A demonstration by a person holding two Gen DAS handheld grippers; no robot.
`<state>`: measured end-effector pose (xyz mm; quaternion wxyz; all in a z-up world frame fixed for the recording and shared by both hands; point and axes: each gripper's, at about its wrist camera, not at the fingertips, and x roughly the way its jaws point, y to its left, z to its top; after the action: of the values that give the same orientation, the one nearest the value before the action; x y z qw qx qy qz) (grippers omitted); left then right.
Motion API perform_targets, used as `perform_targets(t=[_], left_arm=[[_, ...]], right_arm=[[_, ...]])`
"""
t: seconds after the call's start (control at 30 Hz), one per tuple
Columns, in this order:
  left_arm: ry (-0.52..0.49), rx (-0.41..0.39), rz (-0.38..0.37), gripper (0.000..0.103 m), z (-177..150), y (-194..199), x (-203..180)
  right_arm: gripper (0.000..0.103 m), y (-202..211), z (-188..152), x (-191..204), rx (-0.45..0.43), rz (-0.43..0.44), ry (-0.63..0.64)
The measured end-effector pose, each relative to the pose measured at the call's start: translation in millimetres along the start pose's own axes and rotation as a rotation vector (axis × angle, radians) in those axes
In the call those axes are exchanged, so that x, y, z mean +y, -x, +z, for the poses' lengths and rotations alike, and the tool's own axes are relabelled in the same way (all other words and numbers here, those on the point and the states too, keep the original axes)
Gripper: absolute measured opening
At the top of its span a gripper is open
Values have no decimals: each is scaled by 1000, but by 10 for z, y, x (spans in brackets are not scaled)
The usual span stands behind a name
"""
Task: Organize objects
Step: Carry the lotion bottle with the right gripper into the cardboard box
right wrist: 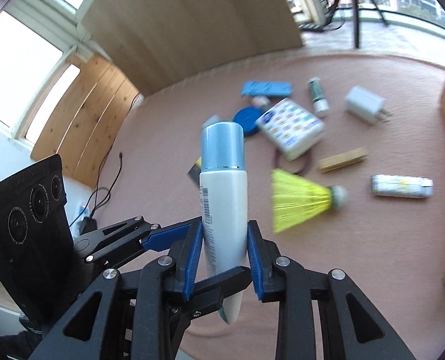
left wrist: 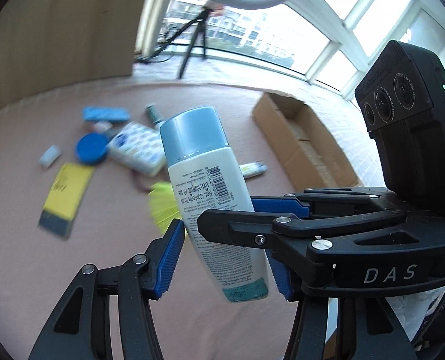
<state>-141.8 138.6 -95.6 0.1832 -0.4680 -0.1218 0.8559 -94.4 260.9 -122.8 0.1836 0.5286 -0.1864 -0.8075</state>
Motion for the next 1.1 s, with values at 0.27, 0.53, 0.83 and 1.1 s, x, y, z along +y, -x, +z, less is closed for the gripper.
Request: perform_targets(t=[0.27,0.53,0.83,1.1], left_arm=[[-113,11,-95,57,430,-549,-814],[-191,33,-147,56,792,-1137,-1601],[-226,68,-164,55,999,-1618,-1979],[-245,78,-143,58,1001,-1626,-1997]], right_arm=[[27,702,38,-689,-117,-93,-89],[27,1240,0,-1390,-197,-178,-174],[27,1459,5,-1878,-234,-225,-246],[32,1521,8,-1994,-243,-259,-243]])
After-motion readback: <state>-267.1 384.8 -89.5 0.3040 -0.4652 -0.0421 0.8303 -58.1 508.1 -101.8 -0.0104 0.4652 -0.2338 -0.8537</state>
